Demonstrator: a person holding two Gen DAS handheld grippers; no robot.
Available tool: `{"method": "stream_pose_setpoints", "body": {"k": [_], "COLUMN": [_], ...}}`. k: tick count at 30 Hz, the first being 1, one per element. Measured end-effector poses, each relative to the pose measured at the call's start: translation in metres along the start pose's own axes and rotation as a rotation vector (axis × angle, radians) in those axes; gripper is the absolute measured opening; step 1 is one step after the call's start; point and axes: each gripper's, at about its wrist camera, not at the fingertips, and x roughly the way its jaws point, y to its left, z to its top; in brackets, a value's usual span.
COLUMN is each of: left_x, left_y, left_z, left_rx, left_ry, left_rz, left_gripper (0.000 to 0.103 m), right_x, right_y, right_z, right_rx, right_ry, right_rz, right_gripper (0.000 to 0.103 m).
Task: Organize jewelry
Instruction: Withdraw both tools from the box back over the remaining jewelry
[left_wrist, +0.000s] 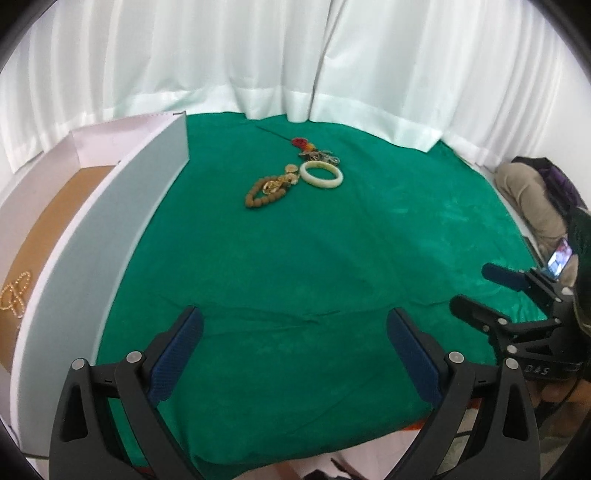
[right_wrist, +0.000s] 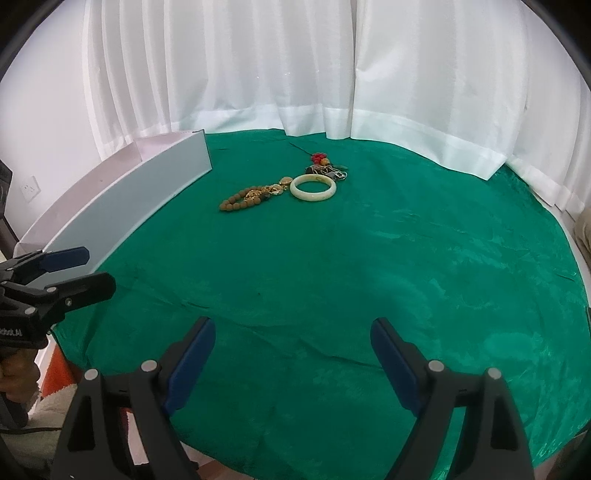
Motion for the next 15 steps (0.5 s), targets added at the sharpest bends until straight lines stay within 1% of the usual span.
{"method": "stream_pose_setpoints", "body": {"k": [2, 4, 10, 15], "left_x": [0.003, 0.007, 0.013, 0.020], "left_y": [0.000, 0.000, 0.002, 0.004], "left_z": [-0.001, -0.003, -0.006, -0.004], "left_rx": [0.008, 0.006, -0.010, -0.018], "left_ry": [0.005, 0.014, 0.043, 0.056], "left_rz": [0.026, 0.036, 0.037, 0.042], "left_gripper": [0.100, 0.100, 0.100, 0.100], "right_x": [0.000, 0.000, 0.000, 0.004], "right_y": [0.000, 0.001, 0.003, 0.002], "right_z": [0.000, 0.001, 0.000, -0.001], "right_rx": [0.003, 0.001, -0.003, -0.006], "right_ry": [0.003, 0.005, 0.011, 0.033], "right_rz": [0.009, 0.012, 0.023, 0.019], "right_gripper": [0.088, 0.088, 0.088, 0.088]}}
